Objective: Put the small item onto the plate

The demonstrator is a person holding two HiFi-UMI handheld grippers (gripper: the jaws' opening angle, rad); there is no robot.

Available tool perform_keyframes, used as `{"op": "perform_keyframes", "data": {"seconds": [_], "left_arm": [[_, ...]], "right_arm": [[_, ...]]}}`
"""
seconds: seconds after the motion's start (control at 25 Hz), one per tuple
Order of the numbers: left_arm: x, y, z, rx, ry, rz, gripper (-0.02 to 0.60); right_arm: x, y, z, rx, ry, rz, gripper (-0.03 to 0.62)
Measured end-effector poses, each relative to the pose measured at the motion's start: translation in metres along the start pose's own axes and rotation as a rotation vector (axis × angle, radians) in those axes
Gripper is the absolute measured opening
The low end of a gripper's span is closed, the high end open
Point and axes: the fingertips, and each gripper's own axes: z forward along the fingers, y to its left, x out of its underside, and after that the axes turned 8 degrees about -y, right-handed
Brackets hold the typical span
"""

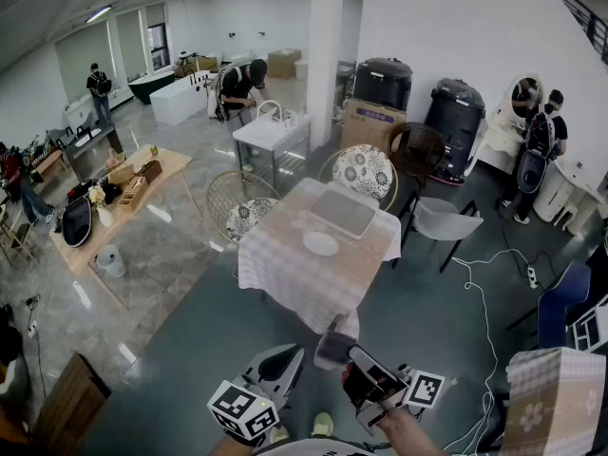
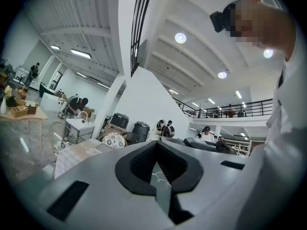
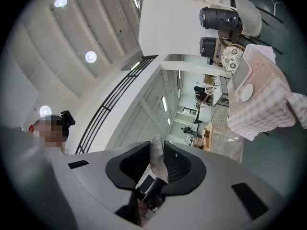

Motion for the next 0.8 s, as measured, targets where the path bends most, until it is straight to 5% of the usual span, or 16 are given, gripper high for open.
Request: {"op": "perform_keyframes", "data": {"seconds": [0.8], "left_arm": [[0.017, 0.003, 0.023, -0.033, 0.015, 0.015, 0.005]], "right_arm": [[-0.027, -0.024, -0.008, 0.01, -0.015, 0.112, 0.094]]}}
